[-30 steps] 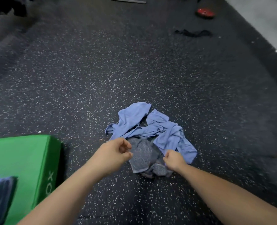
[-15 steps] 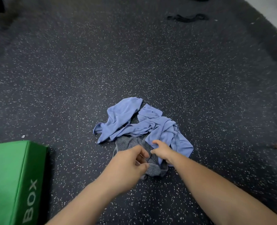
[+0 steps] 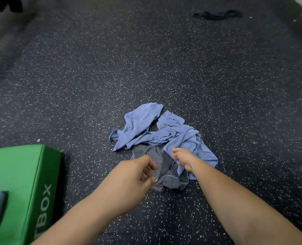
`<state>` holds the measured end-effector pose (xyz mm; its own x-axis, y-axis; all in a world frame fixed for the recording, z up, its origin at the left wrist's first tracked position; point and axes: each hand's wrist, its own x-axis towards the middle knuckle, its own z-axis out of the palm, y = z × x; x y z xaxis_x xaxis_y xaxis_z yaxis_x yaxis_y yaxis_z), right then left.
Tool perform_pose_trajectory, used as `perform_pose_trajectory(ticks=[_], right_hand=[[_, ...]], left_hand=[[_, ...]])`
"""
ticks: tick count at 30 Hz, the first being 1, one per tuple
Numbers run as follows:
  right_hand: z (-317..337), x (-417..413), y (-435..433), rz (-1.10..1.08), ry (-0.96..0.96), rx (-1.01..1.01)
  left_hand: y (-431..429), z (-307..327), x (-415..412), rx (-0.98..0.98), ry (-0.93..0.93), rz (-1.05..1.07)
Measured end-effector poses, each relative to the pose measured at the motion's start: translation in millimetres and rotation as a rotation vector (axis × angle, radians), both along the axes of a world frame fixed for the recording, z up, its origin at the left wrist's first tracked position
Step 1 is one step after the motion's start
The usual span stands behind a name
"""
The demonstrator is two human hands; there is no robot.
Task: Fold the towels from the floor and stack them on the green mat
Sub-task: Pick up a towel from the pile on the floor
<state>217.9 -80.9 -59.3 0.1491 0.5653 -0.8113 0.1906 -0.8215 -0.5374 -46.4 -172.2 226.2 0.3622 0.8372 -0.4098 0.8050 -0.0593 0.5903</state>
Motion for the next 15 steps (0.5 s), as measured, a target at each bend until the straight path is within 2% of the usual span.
perform_pose_trajectory(ticks=[7, 15], right_hand=[[50, -6, -2, -0.091, -0.037, 0.136], [199, -35, -31, -0.145, 0.064, 0.472]], left_hand=[[1, 13, -5, 0.069, 0.029, 0.011], [6, 28, 21, 0.155, -0.097, 0.087]])
